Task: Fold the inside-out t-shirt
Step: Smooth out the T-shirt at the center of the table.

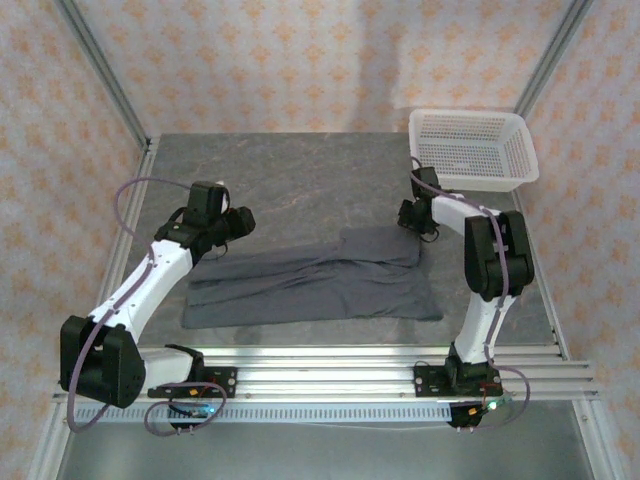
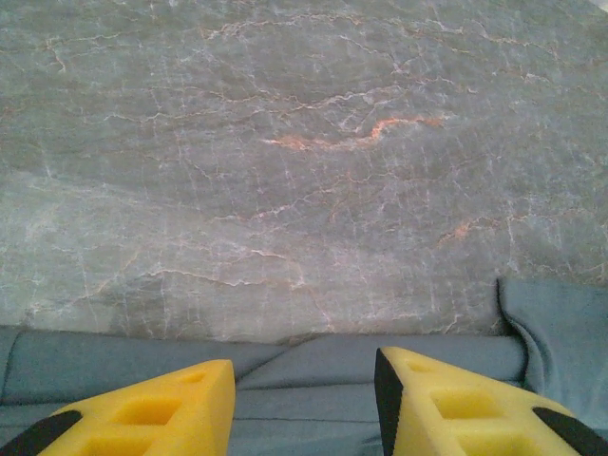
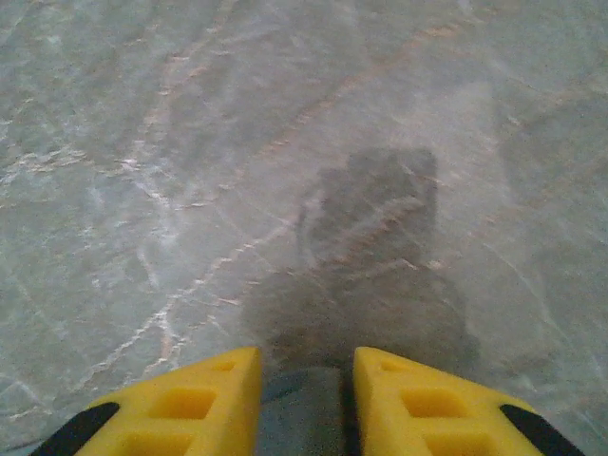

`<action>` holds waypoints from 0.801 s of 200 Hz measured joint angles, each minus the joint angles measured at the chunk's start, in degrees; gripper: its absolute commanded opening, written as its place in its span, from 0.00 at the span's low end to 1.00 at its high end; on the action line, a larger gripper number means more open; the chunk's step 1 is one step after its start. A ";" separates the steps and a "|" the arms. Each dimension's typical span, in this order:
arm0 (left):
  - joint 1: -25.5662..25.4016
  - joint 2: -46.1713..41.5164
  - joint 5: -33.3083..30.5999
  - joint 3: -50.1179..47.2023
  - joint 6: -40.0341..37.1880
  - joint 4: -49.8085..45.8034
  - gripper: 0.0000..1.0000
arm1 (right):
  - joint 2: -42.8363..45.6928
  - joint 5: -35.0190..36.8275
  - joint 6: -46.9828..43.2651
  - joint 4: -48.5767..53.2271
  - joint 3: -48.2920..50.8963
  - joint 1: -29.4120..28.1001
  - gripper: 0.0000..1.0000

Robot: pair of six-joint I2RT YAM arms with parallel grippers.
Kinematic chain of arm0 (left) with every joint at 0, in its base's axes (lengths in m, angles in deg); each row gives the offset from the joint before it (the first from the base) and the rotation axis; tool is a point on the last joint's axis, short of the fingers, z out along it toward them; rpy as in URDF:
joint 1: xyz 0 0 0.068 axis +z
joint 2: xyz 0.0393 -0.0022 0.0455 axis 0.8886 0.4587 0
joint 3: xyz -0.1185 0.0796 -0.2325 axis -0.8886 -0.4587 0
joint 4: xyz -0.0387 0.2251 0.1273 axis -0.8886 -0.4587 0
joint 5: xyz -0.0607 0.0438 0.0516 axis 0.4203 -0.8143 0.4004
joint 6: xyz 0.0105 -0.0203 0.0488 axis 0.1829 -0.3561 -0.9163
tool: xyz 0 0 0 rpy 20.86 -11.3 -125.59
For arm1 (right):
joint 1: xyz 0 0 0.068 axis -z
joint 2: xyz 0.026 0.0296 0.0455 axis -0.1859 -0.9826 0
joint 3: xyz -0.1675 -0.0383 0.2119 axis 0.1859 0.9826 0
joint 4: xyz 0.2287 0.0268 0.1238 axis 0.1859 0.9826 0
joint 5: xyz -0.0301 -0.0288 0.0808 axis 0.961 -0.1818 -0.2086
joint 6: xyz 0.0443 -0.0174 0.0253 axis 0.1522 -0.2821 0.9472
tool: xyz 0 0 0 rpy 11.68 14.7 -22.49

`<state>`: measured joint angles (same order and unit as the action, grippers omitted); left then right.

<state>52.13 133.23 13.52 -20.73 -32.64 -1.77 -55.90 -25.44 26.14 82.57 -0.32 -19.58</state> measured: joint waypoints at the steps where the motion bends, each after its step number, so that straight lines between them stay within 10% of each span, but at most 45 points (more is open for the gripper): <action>1: 0.00 0.00 0.00 0.00 -0.04 0.00 0.43 | 0.00 -0.13 -0.37 -0.13 0.00 -0.04 0.17; 66: 0.00 2.75 -0.39 0.00 -0.87 -0.04 0.44 | 0.04 -1.81 -0.72 -0.07 0.00 -0.74 0.00; 92: 0.00 3.10 -0.35 0.00 -0.72 0.02 0.65 | 3.30 -3.21 -0.28 0.57 0.61 -0.74 0.00; 160: 0.00 4.59 0.20 1.57 -1.09 0.09 0.78 | 45.18 -6.27 9.79 -1.51 29.38 -6.14 0.00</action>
<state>52.13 137.82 13.72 -19.15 -33.73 -1.68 -10.72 -31.71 35.93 81.06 29.05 -25.72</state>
